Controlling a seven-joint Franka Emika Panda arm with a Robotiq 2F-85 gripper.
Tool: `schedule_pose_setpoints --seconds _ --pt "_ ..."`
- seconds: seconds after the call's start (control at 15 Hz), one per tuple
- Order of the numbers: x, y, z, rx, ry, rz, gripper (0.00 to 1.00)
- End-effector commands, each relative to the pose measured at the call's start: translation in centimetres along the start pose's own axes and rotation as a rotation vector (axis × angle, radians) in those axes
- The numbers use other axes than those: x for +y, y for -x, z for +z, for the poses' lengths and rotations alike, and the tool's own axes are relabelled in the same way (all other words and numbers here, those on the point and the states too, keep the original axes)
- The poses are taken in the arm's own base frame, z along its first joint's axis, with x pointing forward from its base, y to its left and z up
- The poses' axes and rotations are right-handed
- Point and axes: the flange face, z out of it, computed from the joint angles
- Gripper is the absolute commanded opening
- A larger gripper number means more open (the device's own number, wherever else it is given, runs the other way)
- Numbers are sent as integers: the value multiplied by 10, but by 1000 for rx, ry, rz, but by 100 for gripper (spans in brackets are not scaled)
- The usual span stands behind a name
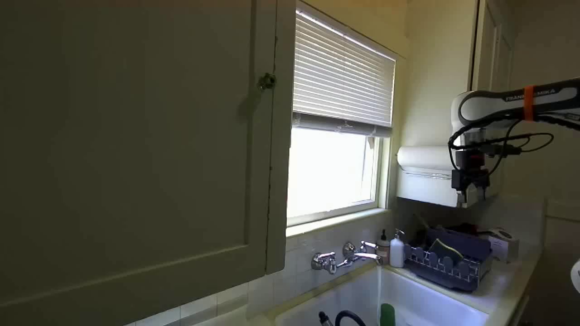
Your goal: Close the tap
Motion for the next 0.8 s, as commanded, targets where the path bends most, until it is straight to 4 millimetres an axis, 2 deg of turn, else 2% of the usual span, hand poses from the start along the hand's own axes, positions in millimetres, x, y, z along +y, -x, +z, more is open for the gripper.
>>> schedule_pose_setpoints --seconds 0.0,0.2,0.33,0.53,0.73 --pt "0 0 -1 -1 0 0 100" --pt "0 0 -1 -1 0 0 100" --pt "8 -22 6 -8 13 -7 100" --pt "16 -55 22 -43 58 -150 100" --pt "25 -103 36 -81 72 -238 100"
